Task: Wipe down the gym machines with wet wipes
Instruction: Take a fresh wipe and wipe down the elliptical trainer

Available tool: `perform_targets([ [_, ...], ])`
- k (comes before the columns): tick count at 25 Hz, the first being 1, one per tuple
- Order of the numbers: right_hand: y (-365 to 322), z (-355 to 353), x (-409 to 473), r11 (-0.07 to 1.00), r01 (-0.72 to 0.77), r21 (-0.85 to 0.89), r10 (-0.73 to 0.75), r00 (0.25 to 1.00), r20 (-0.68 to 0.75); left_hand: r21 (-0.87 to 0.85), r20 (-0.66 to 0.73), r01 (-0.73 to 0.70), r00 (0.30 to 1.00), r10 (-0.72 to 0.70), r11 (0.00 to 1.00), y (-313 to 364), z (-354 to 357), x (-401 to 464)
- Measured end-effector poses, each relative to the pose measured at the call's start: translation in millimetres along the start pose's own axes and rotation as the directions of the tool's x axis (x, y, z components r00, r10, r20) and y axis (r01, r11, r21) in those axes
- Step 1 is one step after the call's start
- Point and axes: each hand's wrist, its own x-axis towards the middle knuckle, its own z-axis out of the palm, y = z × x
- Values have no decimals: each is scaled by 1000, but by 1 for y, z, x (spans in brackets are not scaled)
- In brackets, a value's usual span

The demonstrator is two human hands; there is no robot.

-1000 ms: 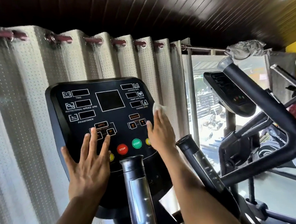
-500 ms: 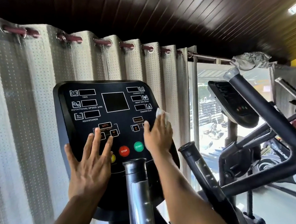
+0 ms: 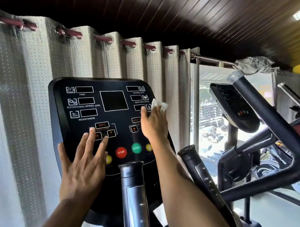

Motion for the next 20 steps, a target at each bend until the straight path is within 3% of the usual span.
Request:
perform_targets([
  [5, 77, -32, -132, 908, -127, 400, 152, 988, -30, -29, 89, 37, 995, -34, 999, 0, 1, 0],
  [7, 97, -35, -181, 887, -116, 447, 202, 968, -150, -60, 120, 58, 992, -51, 996, -1, -4, 3],
  [9, 111, -29, -214, 867, -168, 468, 277, 945, -173, -226, 130, 180, 980, -153, 957, 4, -15, -2],
  [12, 102, -19, -245, 706, -355, 612, 375, 922, 102, -567, 144, 361, 929, -342, 741, 28, -37, -57],
  [14, 88, -27, -263, 613, -447, 652, 287, 894, 344, -690, 208, 389, 914, -348, 611, 48, -60, -118],
  [17, 87, -36, -310, 669, -463, 582, 236, 874, 424, -663, 385, 552, 831, -401, 507, 54, -102, -230],
  [20, 108, -41, -404, 664, -607, 437, 352, 769, 534, -487, 621, 749, 659, -424, 450, 42, -148, -348],
])
